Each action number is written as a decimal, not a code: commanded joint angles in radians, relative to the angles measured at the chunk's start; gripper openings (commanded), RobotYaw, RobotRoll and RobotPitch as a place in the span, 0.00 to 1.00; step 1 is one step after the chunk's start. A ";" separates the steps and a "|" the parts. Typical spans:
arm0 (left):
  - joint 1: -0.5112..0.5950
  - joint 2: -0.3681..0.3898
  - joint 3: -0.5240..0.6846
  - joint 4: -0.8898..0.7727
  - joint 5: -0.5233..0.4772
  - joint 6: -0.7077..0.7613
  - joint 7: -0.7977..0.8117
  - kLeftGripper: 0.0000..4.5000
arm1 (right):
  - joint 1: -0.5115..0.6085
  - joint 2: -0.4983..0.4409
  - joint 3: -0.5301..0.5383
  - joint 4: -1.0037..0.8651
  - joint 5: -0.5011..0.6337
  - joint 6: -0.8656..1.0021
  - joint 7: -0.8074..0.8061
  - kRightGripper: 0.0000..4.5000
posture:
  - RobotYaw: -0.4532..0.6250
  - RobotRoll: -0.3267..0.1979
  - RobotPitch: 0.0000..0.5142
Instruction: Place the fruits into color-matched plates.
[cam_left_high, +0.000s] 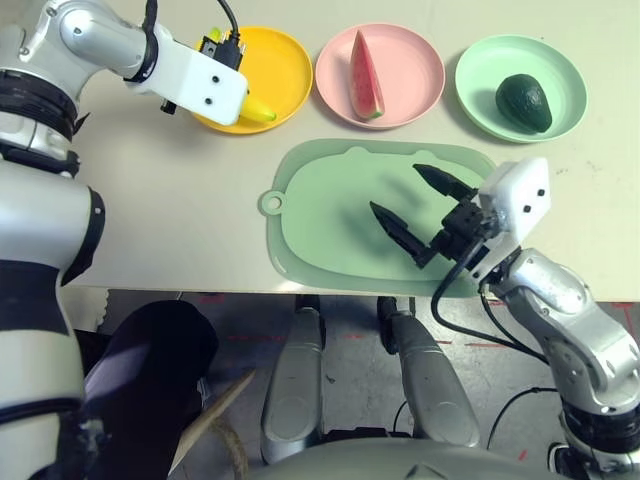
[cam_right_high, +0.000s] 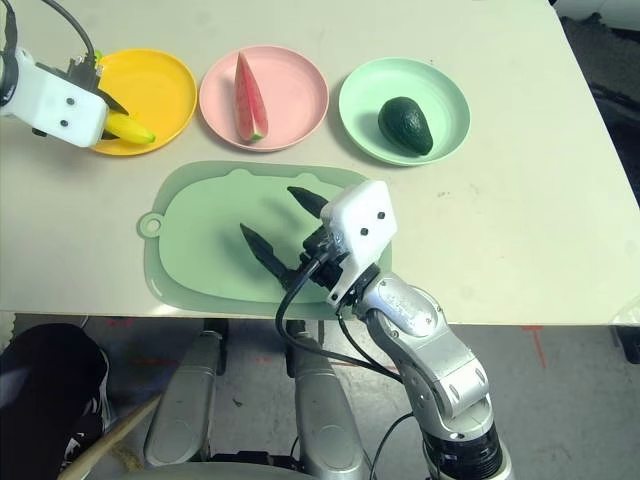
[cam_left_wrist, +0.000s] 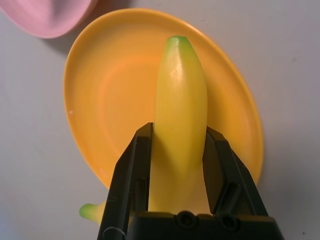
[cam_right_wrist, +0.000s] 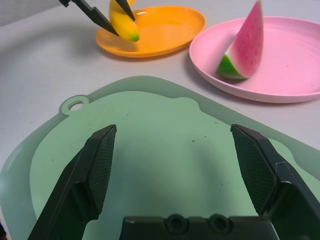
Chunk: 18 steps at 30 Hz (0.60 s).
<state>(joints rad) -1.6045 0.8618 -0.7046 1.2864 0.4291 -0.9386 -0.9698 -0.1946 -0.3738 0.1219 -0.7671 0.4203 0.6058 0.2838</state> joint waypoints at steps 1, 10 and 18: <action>0.019 0.000 0.020 0.020 0.078 0.015 0.080 0.33 | 0.022 0.006 0.027 -0.031 -0.014 0.019 -0.011 1.00 | 0.40 0.62 0.83; 0.062 -0.032 0.051 0.037 0.161 0.027 0.175 0.33 | 0.025 0.002 0.012 -0.033 -0.012 0.030 -0.007 1.00 | 0.39 0.62 0.83; 0.105 -0.066 0.147 0.046 0.120 0.039 0.106 0.33 | 0.028 0.000 0.009 -0.039 -0.012 0.036 -0.007 1.00 | 0.38 0.62 0.84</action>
<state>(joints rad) -1.5235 0.7980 -0.5689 1.3134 0.5547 -0.9038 -0.8357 -0.1876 -0.3705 0.1288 -0.7791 0.4061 0.6267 0.2722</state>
